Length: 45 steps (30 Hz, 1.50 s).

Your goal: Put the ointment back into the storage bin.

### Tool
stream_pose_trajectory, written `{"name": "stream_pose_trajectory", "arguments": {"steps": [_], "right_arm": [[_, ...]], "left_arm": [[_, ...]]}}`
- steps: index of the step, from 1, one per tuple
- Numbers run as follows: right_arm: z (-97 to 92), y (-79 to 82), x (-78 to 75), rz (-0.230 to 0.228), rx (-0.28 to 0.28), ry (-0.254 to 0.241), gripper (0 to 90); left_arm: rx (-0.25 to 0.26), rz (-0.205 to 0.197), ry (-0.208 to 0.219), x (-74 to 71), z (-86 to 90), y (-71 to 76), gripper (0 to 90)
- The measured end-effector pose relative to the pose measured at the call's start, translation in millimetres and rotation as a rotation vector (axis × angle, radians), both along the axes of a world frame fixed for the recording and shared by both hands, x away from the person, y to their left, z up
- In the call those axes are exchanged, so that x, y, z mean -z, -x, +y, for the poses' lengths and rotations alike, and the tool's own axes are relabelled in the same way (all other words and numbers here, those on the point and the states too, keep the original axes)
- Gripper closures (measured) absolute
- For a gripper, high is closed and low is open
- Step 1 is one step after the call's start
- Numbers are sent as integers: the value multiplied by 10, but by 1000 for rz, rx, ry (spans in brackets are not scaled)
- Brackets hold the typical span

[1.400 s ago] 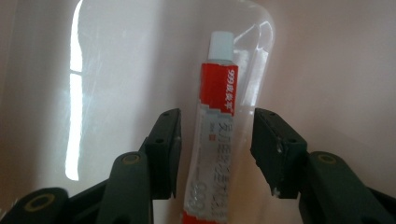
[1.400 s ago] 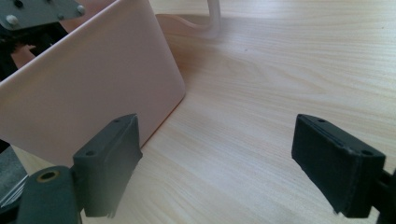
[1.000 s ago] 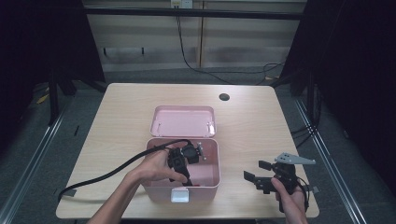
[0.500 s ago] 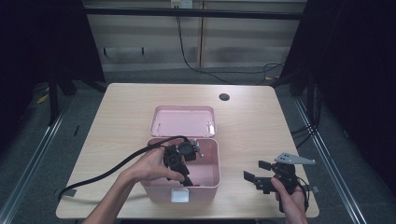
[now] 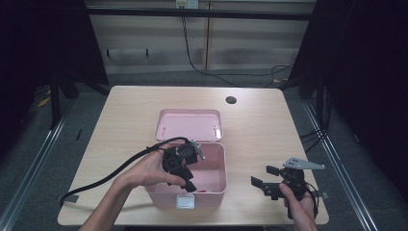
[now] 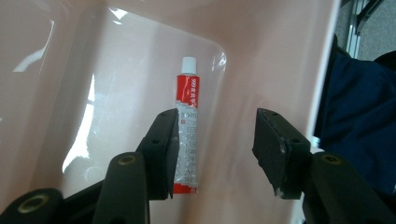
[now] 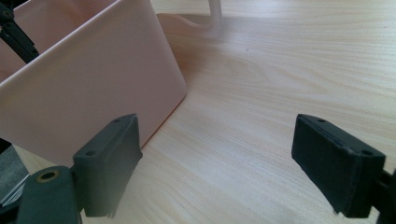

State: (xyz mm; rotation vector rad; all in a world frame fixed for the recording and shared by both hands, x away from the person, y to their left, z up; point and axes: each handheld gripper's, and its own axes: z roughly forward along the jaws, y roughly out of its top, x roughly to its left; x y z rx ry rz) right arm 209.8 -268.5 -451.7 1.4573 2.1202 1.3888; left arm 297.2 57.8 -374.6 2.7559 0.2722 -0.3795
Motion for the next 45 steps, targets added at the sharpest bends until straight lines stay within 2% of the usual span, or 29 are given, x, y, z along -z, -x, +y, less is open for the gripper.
{"name": "stream_pose_trajectory", "arguments": {"steps": [5,12,16,24,27,28,30,35,37,40,45], "right_arm": [[-1,0,-1,1,1,1,150],[-1,0,1,-2,0,1,150],[1,-1,1,-1,-1,1,150],[0,1,0,2,2,0,150],[-1,0,1,-1,-1,1,150],[0,0,1,0,1,1,150],[0,0,2,-2,0,0,150],[-1,-2,2,3,3,1,150],[-1,0,1,3,4,2,151],[-2,0,2,3,4,0,151],[-2,0,2,3,3,-1,151]], "left_arm": [[-13,-7,37,-93,59,24,483],[0,-30,60,-235,175,54,447],[-12,-33,83,-317,241,66,412],[-33,-72,119,-460,375,81,391],[-39,-71,145,-504,428,113,386],[-28,-80,147,-521,451,115,386],[-51,-90,164,-547,498,143,386],[-61,-111,186,-601,617,172,375],[-78,-117,193,-605,663,169,371],[-119,-119,225,-602,752,176,355],[-126,-132,263,-618,907,220,321]]}}
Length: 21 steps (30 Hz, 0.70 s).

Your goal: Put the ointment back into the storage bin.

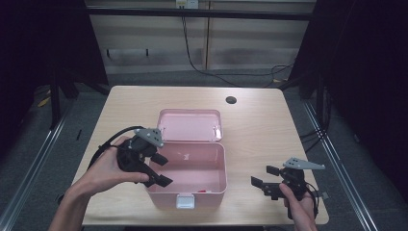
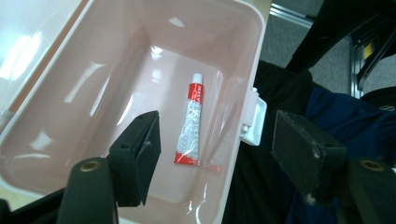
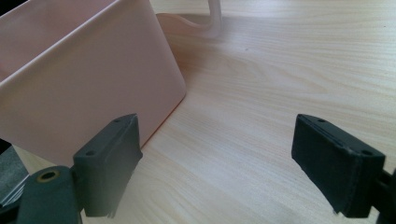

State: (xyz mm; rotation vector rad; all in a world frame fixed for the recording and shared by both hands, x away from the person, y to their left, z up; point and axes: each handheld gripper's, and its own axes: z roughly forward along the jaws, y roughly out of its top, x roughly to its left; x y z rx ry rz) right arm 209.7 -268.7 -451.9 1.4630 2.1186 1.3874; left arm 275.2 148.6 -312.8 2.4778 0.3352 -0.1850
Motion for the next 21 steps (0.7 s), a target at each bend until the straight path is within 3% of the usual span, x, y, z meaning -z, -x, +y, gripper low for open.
{"name": "stream_pose_trajectory", "arguments": {"steps": [5,9,11,16,18,19,21], "right_arm": [[4,-3,3,-3,-2,2,151],[-3,0,2,1,3,1,151],[-3,-2,4,1,4,1,151],[-3,0,4,2,4,1,151],[0,-3,7,4,4,2,151],[3,-6,9,1,1,5,151],[7,-7,8,3,-1,6,151]], "left_arm": [[-37,-15,16,10,126,1,302],[-68,-5,42,44,231,-15,275],[-51,-3,48,57,295,-29,254],[-38,14,122,114,476,0,176],[-44,23,132,160,570,-16,176],[-50,2,131,177,618,-16,177],[-72,4,165,209,731,-12,190]]}}
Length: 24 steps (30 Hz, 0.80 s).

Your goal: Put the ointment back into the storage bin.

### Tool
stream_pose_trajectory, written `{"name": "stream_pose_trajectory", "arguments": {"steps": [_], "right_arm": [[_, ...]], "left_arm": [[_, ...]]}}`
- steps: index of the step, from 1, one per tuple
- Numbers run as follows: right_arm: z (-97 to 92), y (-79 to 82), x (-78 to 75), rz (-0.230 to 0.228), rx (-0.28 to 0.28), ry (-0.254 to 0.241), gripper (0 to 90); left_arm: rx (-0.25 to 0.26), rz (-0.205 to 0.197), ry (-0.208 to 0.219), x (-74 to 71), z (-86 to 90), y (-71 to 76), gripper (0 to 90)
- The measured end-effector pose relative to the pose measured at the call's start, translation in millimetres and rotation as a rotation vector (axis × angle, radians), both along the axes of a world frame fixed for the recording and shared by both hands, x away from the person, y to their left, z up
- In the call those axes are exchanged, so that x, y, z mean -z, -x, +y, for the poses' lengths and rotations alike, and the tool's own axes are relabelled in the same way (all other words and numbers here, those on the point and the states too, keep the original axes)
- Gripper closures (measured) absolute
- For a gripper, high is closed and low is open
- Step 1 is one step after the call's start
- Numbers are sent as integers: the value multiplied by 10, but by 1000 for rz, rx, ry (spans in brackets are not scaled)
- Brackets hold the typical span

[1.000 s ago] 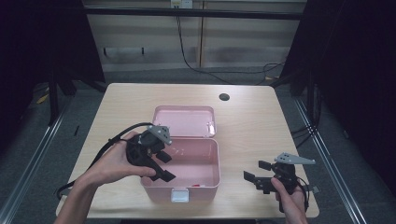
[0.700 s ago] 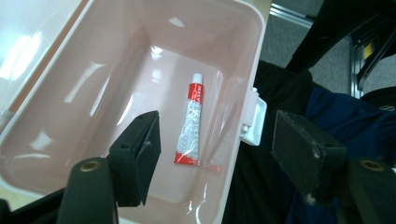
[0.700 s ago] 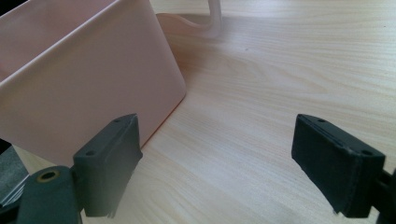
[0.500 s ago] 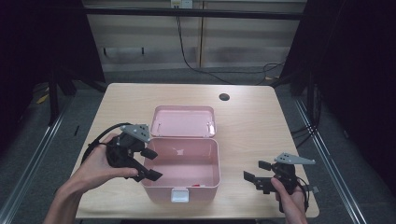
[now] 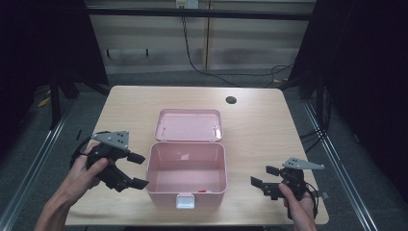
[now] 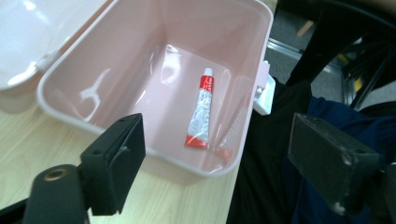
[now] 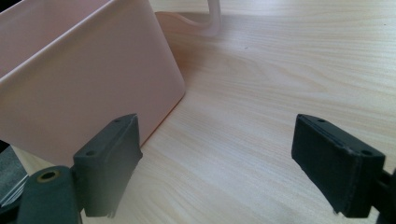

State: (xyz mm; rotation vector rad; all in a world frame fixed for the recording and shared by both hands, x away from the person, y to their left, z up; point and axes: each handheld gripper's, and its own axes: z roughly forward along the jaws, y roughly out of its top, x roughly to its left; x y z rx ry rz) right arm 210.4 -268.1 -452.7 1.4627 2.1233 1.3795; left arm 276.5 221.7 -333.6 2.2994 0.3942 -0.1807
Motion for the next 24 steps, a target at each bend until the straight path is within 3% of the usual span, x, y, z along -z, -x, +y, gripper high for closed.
{"name": "stream_pose_trajectory", "arguments": {"steps": [9,13,18,22,24], "right_arm": [[6,-5,10,-3,9,8,157],[13,-6,23,0,16,15,161],[25,-18,39,0,20,26,163],[36,-25,66,11,25,43,166],[40,-38,94,14,32,62,168]], "left_arm": [[-125,-65,37,127,325,45,178],[-174,-75,44,291,441,63,174],[-233,-97,21,521,527,123,162],[-299,-91,13,719,587,170,161],[-306,-73,-8,813,601,193,161]]}}
